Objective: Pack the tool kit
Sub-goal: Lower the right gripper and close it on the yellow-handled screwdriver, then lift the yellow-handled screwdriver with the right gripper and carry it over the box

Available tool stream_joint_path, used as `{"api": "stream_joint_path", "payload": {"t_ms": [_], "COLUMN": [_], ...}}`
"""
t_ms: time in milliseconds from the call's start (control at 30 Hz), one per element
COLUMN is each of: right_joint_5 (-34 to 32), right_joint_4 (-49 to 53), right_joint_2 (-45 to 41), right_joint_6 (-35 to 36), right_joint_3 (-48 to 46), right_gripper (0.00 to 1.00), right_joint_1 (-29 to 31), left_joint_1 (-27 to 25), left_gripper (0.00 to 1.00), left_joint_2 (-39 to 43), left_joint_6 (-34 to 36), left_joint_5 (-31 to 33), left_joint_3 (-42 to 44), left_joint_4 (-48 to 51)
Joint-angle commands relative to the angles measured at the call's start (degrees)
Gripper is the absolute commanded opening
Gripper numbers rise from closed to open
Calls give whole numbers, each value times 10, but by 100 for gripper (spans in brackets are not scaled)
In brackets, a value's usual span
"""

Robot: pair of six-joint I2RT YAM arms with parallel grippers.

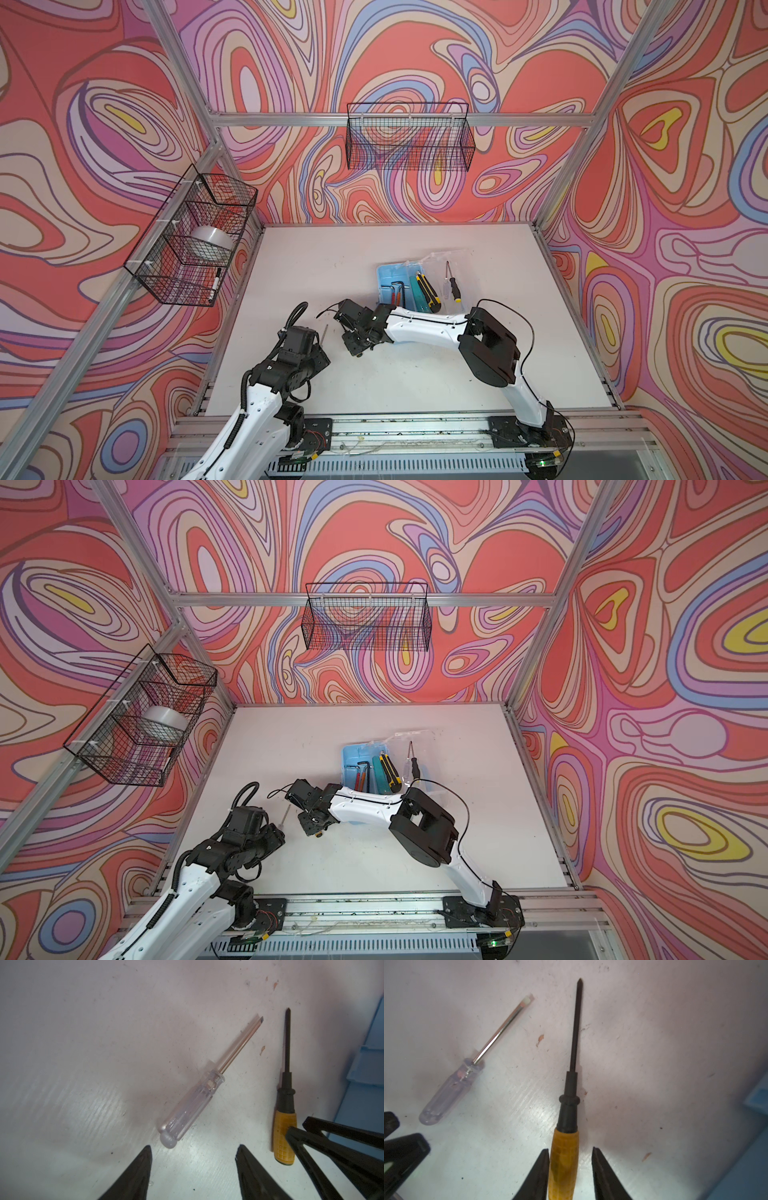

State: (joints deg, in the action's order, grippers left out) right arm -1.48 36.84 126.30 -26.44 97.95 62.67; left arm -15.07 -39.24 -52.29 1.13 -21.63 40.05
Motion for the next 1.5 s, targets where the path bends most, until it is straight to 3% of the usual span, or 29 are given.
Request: {"api": "stream_joint_path", "payload": {"t_ms": [0,267,933,1000,1133,1467], "right_joint_5": [1,7,-16,-25,-42,-102], "right_joint_4": [6,8,39,41,41,53], "right_joint_2": [18,28,45,38,16,-79], "right_joint_6": [-2,-2,2,4,12,19], "right_joint_3": [18,22,35,34,33,8], "right_gripper": [37,36,21,18,0,0], "right_joint_1": [2,3,3,3,3,-8], "left_joint_1": [-2,-2,-2,-2,-2,-1], "left_gripper": [65,65,65,65,65,65], "left_joint_2": [-5,-11,-22,-24,-35,-44], "left_joint_6": [-1,-2,1,3,11,24], "left_joint_5": [8,4,7,7,7,14], "left_joint_3": [-8,0,1,-3,-15,-55], "left_joint_4": [-1,-13,-23,-23,-24,-21]}}
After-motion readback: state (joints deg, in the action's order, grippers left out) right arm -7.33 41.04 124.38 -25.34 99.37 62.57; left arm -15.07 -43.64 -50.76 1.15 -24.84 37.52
